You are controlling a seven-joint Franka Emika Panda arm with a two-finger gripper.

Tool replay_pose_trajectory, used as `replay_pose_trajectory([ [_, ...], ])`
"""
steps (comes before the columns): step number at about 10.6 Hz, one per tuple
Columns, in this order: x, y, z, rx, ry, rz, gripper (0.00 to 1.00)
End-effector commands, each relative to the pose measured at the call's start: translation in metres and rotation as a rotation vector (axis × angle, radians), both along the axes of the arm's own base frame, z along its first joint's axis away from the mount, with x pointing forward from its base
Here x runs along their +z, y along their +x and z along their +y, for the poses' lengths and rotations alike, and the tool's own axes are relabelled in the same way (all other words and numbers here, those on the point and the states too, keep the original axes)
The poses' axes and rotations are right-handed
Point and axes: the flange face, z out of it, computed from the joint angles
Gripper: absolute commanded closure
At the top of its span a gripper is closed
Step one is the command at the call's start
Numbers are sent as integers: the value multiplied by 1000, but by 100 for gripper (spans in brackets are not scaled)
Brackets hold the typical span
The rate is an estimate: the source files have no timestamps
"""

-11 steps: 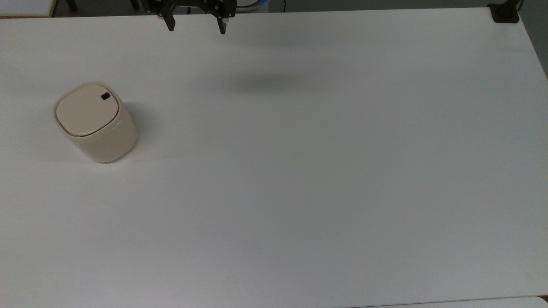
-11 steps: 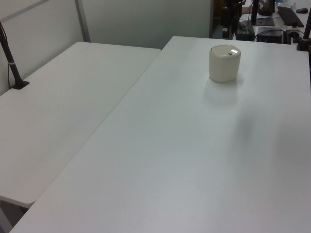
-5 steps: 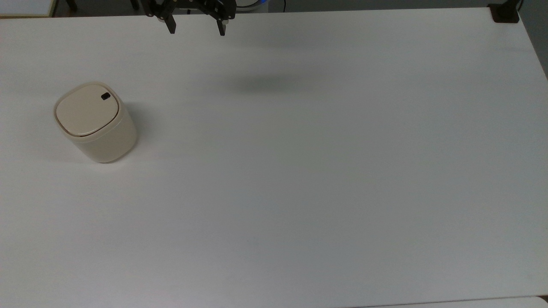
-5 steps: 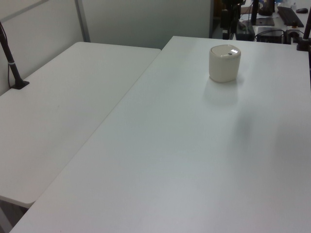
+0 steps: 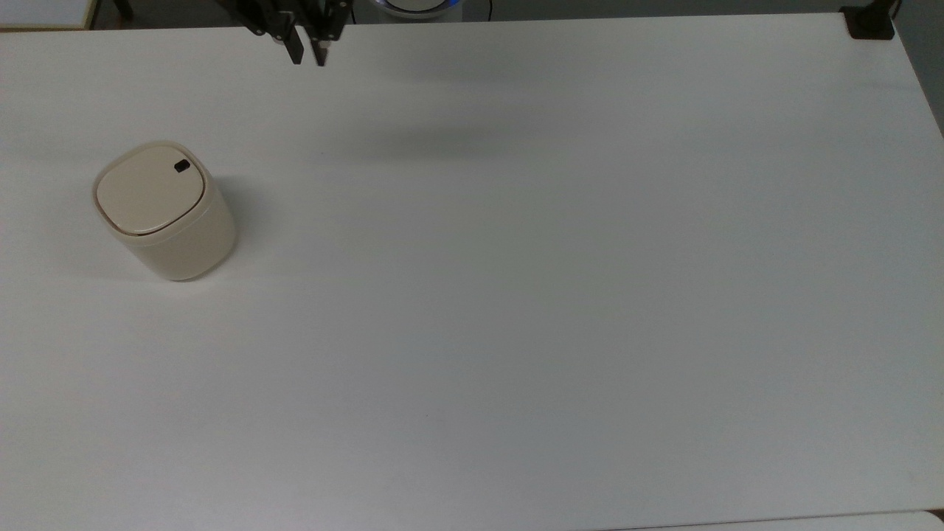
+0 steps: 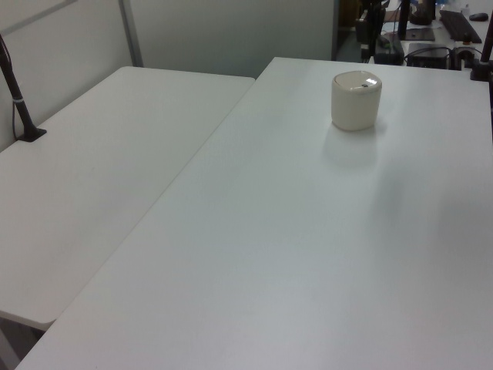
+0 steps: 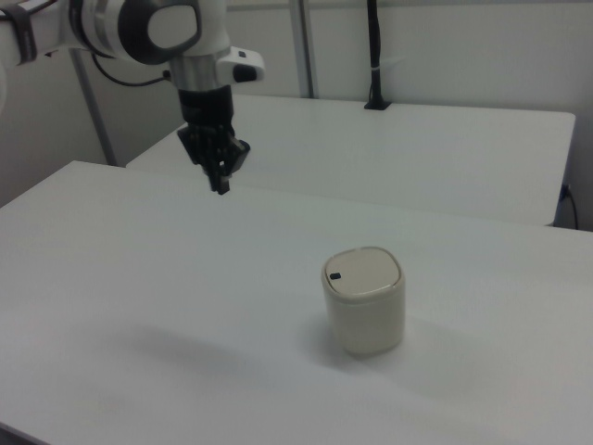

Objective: Open the trash bin
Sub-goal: 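Move the gripper over the cream trash bin and lower toward its lid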

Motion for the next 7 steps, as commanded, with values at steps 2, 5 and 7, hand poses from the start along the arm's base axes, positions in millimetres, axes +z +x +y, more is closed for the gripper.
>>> replay_pose_trajectory([
  [2, -11, 6, -76, -180, -45, -66, 95],
  [5, -44, 23, -120, -315, -92, -105, 97],
  [7, -69, 29, -146, -359, -120, -104, 100],
])
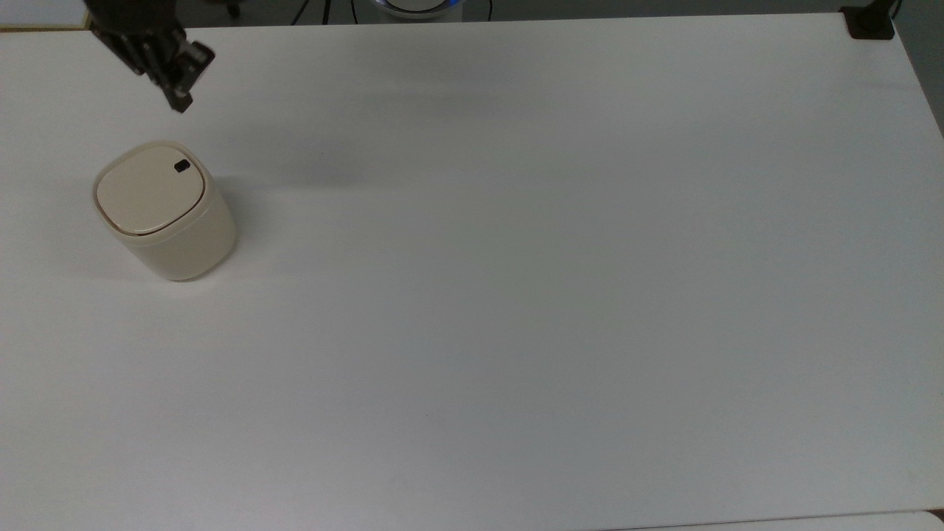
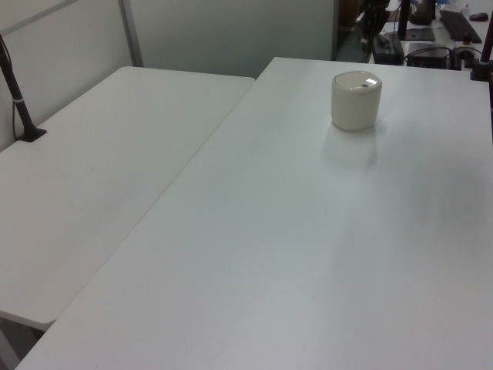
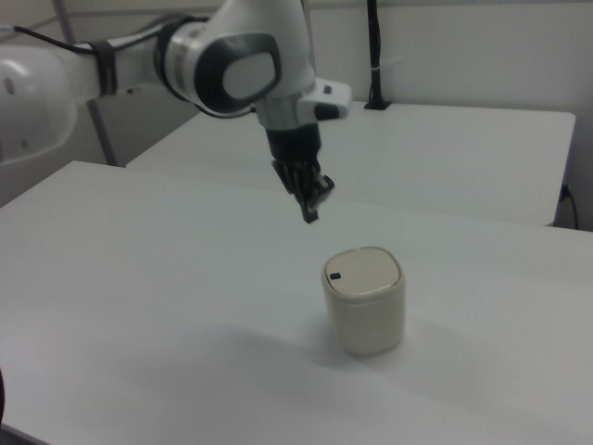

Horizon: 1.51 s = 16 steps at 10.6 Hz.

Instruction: Open the trash bin

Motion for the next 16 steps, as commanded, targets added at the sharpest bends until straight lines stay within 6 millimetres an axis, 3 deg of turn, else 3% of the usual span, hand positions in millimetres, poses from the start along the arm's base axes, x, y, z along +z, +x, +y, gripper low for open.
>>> replay_pose_trajectory([
  [1, -40, 10, -34, -83, -45, 5, 100],
  [3, -68, 11, -50, -108, -59, 17, 100],
  [6, -103, 14, -57, -115, -66, 50, 100],
  [12, -133, 25, -51, -106, -83, 45, 100],
  [13, -123, 23, -51, -106, -81, 37, 99],
  [14, -93, 16, -49, -100, -71, 10, 96],
  [16, -36, -7, -34, -57, -29, 4, 74],
])
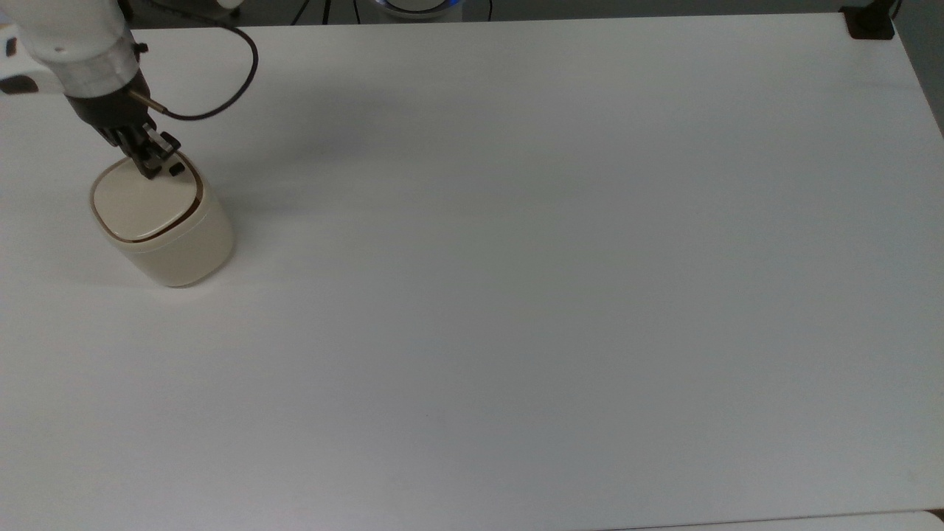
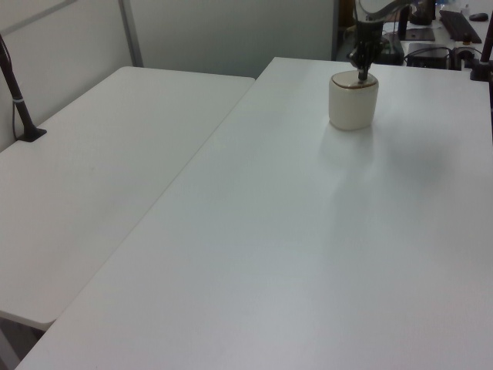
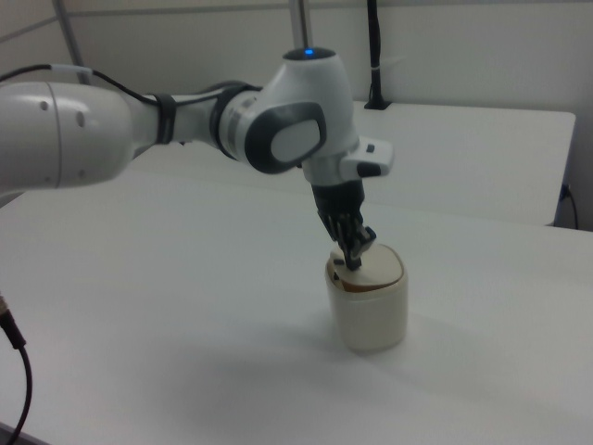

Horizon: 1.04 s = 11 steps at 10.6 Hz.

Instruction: Open the trash bin

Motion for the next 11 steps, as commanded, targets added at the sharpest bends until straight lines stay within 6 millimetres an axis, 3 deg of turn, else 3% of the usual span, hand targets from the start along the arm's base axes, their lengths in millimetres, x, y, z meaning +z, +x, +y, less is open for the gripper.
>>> replay_pose_trajectory([
  [1, 80, -32, 39, 75, 51, -22, 63],
  [2, 95, -37, 55, 99, 72, 0, 35],
  [3, 106, -39, 81, 140, 92, 28, 0],
  [7, 113, -31, 214, 391, 88, 106, 0],
  [9, 114, -31, 253, 515, 85, 110, 0],
  [11, 113, -31, 260, 522, 97, 108, 0],
])
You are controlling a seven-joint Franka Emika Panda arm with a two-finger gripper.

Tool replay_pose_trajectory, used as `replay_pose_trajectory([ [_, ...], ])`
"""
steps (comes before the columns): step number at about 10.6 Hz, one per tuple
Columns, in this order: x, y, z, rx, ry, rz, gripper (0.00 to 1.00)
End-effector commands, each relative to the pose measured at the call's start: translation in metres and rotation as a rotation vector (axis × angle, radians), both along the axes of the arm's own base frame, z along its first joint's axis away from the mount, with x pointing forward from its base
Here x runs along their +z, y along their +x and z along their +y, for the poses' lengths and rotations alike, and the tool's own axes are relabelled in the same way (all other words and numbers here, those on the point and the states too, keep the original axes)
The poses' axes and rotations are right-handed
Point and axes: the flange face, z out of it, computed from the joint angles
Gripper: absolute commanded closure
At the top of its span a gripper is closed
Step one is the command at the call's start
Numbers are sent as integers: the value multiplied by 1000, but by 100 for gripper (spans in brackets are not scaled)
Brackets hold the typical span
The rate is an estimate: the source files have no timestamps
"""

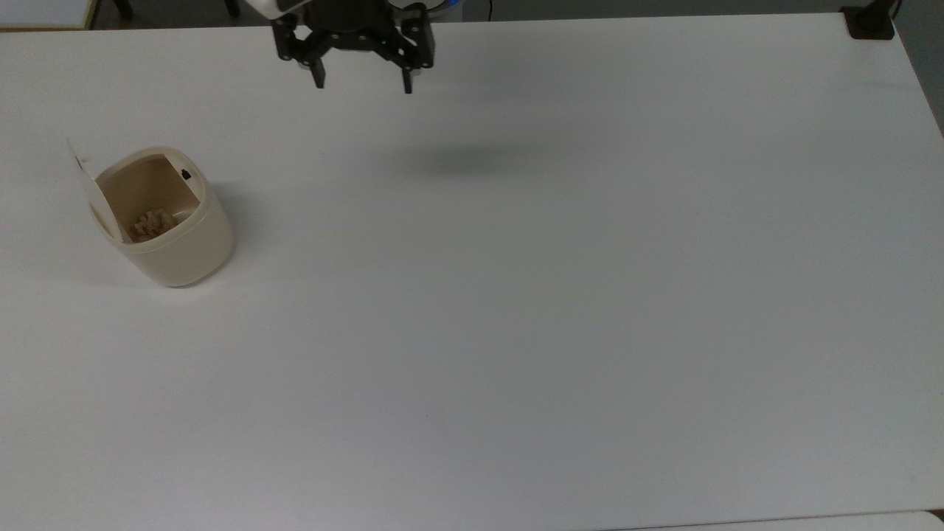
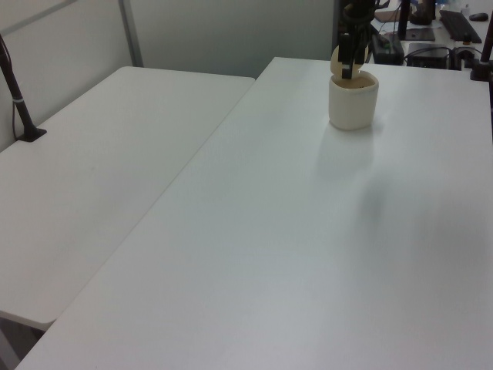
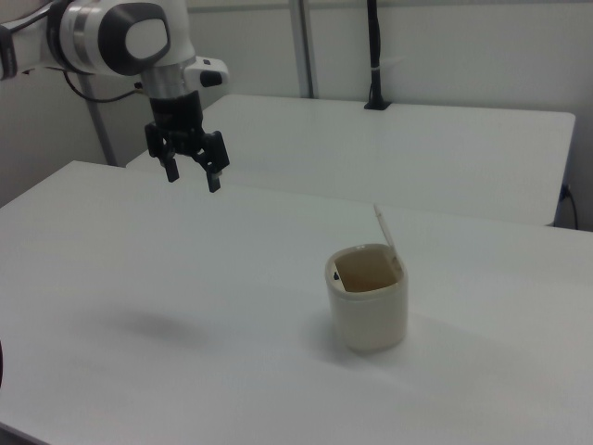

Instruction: Open the trash bin

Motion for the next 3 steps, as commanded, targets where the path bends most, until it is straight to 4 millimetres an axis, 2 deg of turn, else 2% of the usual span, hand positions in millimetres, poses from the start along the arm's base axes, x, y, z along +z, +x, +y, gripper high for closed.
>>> replay_pose_trajectory([
  [1, 4, -9, 0, 36, 3, 13, 0],
  [3, 13, -13, -5, 25, 4, -1, 0],
])
